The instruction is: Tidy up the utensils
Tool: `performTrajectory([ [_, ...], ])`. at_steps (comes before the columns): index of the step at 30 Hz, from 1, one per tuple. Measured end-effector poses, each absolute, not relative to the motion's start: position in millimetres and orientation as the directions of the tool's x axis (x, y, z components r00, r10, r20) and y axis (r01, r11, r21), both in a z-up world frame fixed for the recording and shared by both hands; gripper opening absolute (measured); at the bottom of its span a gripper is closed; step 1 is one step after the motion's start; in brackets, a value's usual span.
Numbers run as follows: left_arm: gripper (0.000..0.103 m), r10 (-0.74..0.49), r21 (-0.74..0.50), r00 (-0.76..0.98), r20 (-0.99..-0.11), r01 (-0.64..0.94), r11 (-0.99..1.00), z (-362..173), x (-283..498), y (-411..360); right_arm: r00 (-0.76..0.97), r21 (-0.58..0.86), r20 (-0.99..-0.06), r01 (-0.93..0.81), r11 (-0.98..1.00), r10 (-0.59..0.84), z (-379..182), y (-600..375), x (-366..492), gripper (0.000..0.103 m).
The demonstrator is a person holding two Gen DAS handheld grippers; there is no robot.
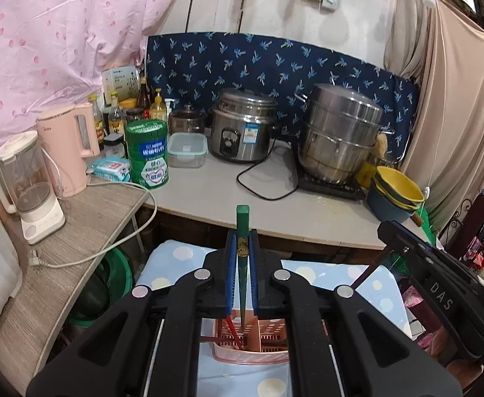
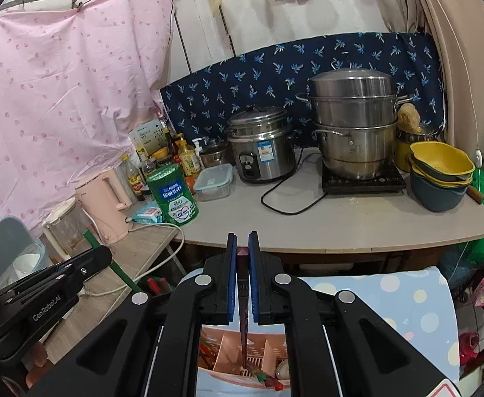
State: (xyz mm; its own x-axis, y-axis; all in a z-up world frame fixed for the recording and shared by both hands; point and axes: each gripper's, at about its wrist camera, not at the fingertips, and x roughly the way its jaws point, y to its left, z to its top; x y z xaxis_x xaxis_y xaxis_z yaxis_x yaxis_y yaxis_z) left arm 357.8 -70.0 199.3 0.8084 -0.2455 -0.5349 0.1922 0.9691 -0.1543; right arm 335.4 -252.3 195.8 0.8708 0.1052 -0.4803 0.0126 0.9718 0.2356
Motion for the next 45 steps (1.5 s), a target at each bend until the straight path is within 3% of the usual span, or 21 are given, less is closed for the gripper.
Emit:
performTrajectory([
  [13,0.007,-0.213,-0.12,0.782,-0.586,0.177,0.977,163,374,-78,0.82,0.231,-0.563,0.037,0.972,0.103,149,-252,350,0.008],
  [14,0.009,-0.211,-0.12,0.786,-0.582,0.174,0.978,162,373,-78,0.822,0.229,-0.561,0.042,0.973,0.097,149,-252,349,0.013],
  [15,0.011,-0.207,-0.117,0.789,-0.578,0.171,0.978,162,373,-78,0.822,0.227,-0.561,0.041,0.973,0.096,149,-252,347,0.017],
  [17,0.032,-0.193,-0.108,0.801,-0.567,0.161,0.981,163,370,-78,0.826,0.225,-0.556,0.042,0.973,0.094,150,-252,344,0.02],
  [19,0.042,-0.179,-0.1,0.813,-0.554,0.149,0.984,164,366,-78,0.83,0.223,-0.55,0.041,0.974,0.09,152,-251,340,0.026],
  [21,0.043,-0.172,-0.092,0.818,-0.549,0.145,0.985,166,362,-77,0.835,0.216,-0.543,0.039,0.976,0.087,155,-251,335,0.037],
  [25,0.047,-0.164,-0.077,0.82,-0.549,0.145,0.986,168,352,-77,0.844,0.189,-0.532,0.039,0.981,0.069,161,-249,321,0.04],
  [30,0.065,-0.141,-0.051,0.83,-0.54,0.135,0.989,169,329,-73,0.848,0.18,-0.526,0.05,0.982,0.053,167,-250,294,0.054],
  [38,0.071,-0.125,-0.026,0.815,-0.566,0.133,0.991,154,289,-66,0.827,0.116,-0.562,0.07,0.991,0.007,152,-242,245,0.059],
  [41,0.08,-0.113,-0.017,0.811,-0.575,0.126,0.992,145,274,-63,0.816,0.084,-0.578,0.074,0.994,-0.013,141,-236,227,0.059],
  [45,0.084,-0.1,-0.002,0.802,-0.589,0.122,0.993,130,252,-62,0.802,0.071,-0.597,0.081,0.994,-0.022,126,-228,204,0.063],
])
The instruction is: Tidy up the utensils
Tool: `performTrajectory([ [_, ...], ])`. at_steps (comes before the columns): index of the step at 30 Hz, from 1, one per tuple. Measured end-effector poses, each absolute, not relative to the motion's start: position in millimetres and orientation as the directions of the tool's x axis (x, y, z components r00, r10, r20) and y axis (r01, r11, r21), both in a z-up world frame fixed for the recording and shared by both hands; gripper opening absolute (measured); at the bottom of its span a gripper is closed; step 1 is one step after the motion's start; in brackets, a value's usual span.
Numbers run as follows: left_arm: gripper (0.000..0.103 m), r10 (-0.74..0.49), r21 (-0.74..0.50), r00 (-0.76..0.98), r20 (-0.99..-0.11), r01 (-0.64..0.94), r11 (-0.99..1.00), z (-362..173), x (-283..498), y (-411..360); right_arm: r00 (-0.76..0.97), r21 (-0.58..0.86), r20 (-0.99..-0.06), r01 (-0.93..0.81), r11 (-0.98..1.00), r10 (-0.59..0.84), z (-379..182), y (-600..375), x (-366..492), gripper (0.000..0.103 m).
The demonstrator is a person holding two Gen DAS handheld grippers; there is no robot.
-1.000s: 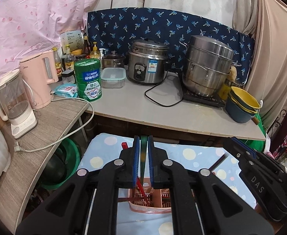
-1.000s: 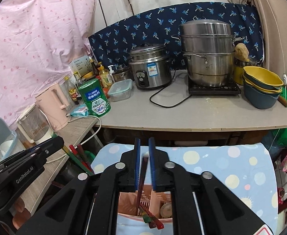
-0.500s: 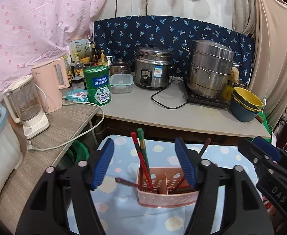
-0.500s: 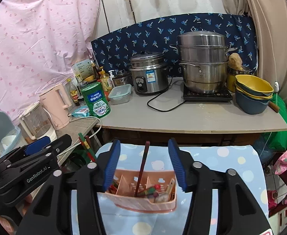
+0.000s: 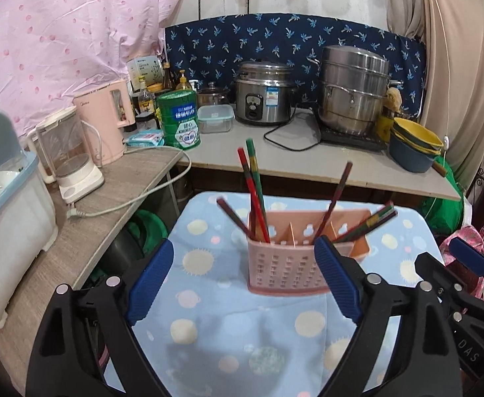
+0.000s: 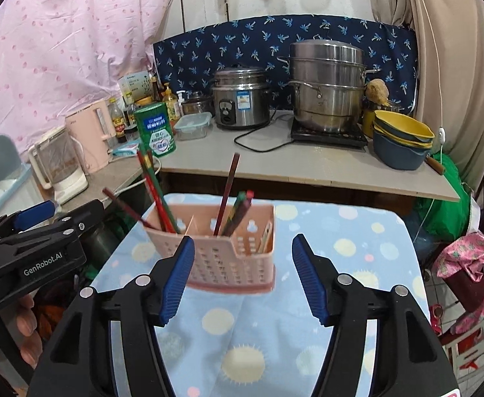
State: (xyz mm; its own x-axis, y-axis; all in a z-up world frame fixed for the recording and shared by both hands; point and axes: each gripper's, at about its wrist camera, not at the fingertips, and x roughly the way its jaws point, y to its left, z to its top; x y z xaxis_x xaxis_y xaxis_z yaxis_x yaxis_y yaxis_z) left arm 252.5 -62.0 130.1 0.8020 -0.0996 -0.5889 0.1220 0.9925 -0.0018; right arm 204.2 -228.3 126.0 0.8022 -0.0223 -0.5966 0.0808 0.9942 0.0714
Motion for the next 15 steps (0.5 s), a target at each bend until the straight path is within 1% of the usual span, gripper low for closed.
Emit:
performTrajectory([
  [2,0.086,-0.098,-0.001,0.795,-0.598,0.122,0.993,124,244,-61,0.794,0.068,-0.607,0.09,0.994,-0.03,119,-226,195,0.064],
  [7,0.09,-0.081,0.019,0.788,-0.61,0.117,0.993,110,224,-61,0.773,0.055,-0.633,0.105,0.993,-0.046,102,-220,177,0.065],
  [9,0.091,-0.08,0.021,0.783,-0.617,0.118,0.993,106,219,-60,0.765,0.057,-0.642,0.112,0.992,-0.05,95,-221,172,0.07],
  [10,0.092,-0.082,0.02,0.779,-0.621,0.12,0.993,103,217,-60,0.762,0.057,-0.645,0.117,0.992,-0.053,93,-220,170,0.07],
  [11,0.092,-0.081,0.02,0.777,-0.624,0.12,0.993,101,214,-60,0.761,0.06,-0.646,0.118,0.991,-0.052,91,-220,168,0.074],
  [12,0.093,-0.079,0.021,0.775,-0.627,0.118,0.993,99,212,-60,0.757,0.062,-0.651,0.117,0.991,-0.049,89,-221,166,0.082],
  [13,0.093,-0.078,0.022,0.773,-0.63,0.117,0.993,97,210,-60,0.755,0.066,-0.654,0.118,0.991,-0.046,87,-221,165,0.084],
  [15,0.095,-0.075,0.023,0.77,-0.634,0.115,0.993,94,208,-60,0.752,0.064,-0.657,0.118,0.991,-0.048,84,-220,161,0.084],
])
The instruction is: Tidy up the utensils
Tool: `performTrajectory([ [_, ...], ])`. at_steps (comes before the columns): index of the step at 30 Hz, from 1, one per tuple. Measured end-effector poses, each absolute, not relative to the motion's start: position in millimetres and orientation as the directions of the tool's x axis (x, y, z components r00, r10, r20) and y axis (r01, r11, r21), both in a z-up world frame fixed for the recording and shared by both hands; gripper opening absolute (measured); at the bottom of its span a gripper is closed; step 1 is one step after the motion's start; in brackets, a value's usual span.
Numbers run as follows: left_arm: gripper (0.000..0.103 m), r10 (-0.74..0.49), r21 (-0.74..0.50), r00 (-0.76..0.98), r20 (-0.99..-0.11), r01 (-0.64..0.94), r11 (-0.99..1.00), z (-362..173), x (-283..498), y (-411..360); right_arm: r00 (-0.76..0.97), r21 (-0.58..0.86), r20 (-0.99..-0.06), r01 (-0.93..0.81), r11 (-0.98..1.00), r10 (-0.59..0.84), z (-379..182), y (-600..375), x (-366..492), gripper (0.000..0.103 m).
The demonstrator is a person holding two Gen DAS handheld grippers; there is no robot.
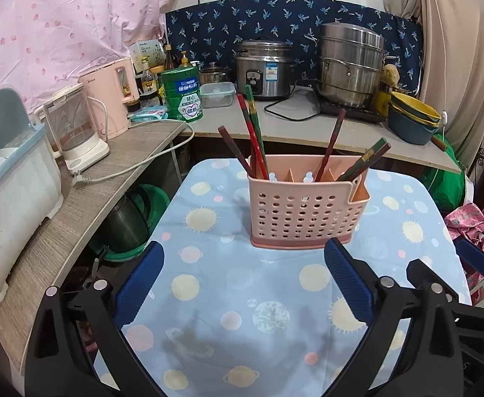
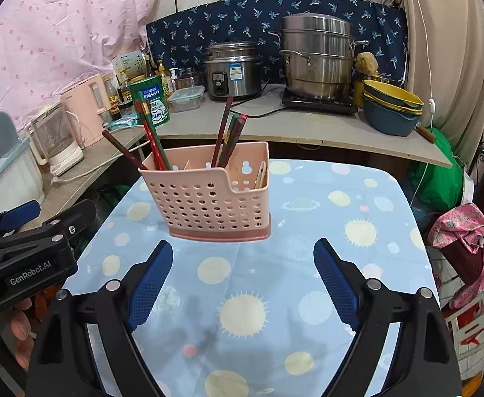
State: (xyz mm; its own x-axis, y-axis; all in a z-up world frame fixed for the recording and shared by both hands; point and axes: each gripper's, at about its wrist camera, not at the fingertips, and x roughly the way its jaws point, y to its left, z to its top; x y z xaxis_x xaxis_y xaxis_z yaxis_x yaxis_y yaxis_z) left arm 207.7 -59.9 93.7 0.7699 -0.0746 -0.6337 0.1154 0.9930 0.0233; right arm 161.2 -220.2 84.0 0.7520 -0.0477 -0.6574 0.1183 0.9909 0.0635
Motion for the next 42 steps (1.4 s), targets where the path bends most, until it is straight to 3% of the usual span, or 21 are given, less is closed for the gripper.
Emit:
performTrajectory([
  [42,0.096,-0.01,0.044,0.737,-0.676,0.054,0.998,67,195,-59,0.722,0.012,-0.687,0.126,0.992,-0.083,62,-213,149,0.086],
])
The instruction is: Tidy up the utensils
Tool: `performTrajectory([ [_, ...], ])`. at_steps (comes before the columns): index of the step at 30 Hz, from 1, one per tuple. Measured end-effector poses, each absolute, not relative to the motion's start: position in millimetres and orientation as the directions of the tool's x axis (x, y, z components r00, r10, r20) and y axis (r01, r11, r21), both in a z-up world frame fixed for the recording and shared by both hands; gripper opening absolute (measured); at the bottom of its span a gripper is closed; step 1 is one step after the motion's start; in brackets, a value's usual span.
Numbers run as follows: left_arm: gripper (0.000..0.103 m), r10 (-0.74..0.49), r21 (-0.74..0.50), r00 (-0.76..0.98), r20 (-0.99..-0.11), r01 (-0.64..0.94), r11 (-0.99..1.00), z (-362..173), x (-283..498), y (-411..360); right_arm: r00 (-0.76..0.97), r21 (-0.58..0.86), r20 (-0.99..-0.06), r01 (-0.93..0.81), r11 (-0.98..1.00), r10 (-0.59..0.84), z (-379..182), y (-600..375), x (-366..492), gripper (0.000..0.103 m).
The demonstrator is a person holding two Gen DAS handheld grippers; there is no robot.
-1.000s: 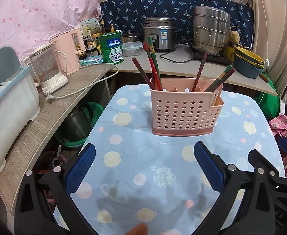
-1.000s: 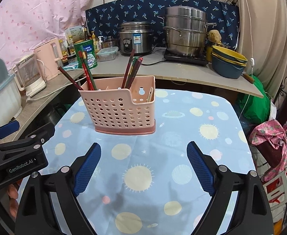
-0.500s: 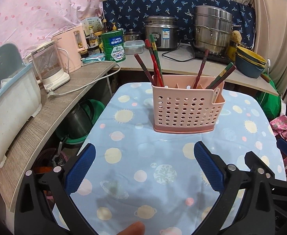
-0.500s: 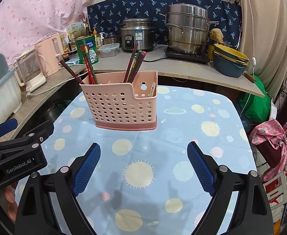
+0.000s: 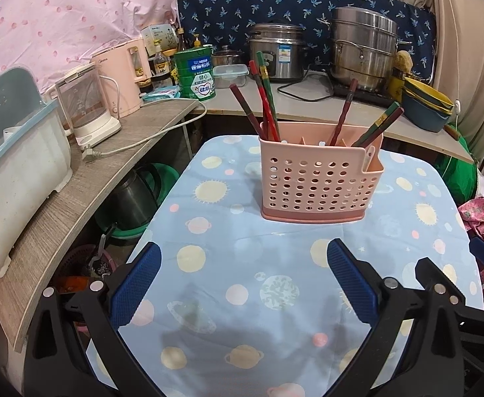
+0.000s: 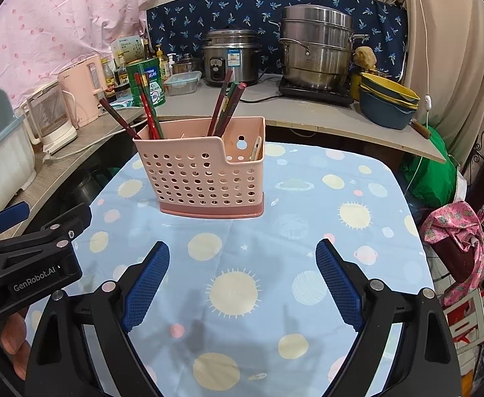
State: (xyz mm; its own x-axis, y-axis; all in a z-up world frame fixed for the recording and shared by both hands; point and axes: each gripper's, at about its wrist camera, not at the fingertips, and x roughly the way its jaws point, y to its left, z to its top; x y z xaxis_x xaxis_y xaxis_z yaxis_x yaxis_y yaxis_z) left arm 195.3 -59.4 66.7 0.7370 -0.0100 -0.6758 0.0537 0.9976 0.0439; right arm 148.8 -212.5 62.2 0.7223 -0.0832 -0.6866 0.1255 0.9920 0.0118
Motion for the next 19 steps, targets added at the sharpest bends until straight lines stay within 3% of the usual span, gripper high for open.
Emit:
performTrajectory([
  [16,0.096,0.003,0.055,0.734,-0.679,0.047,0.997,58,195,-60,0.714,0.005,-0.694,0.137,0.991,-0.096,56,-213,151,0.087],
  [19,0.096,0.01,0.06,0.735,-0.678,0.041,0.997,56,196,-60,0.71,-0.013,-0.697,0.132,0.991,-0.103,54,-211,152,0.097],
])
